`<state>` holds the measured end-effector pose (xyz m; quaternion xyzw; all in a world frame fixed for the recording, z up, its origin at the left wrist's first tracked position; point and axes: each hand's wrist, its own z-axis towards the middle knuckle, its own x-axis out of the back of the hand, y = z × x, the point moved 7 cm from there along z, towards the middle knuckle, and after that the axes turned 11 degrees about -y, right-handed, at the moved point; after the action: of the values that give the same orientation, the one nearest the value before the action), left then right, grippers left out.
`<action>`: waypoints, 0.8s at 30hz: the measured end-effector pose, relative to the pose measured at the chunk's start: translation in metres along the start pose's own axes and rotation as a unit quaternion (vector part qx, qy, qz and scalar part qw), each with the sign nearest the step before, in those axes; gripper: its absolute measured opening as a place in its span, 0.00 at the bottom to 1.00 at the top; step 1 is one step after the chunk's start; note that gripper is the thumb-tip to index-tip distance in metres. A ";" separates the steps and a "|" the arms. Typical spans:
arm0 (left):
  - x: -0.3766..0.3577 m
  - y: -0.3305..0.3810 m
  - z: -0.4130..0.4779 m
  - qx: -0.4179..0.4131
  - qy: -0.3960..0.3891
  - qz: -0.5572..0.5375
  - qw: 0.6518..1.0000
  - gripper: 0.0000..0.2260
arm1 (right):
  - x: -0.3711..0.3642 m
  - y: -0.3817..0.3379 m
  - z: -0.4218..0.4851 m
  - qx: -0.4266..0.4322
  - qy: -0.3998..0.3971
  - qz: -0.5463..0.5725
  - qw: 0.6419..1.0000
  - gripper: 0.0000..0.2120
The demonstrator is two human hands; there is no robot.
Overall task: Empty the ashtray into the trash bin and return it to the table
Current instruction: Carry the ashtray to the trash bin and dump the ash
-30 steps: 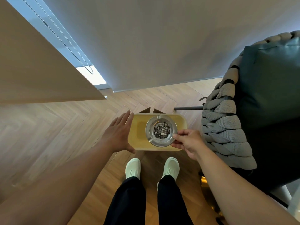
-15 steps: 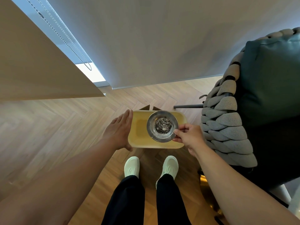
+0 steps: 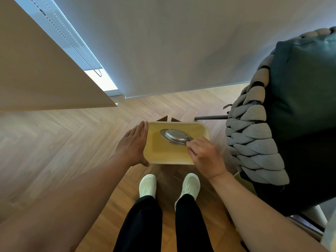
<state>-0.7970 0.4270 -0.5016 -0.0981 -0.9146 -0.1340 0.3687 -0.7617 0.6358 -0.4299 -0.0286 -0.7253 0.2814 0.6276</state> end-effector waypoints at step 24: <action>-0.003 -0.001 0.001 0.010 0.000 -0.006 1.000 0.70 | 0.004 -0.010 -0.007 0.022 0.020 -0.057 0.998 0.07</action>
<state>-0.7953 0.4264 -0.5048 -0.0889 -0.9164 -0.1274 0.3690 -0.7528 0.6320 -0.4219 0.0213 -0.7069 0.2605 0.6572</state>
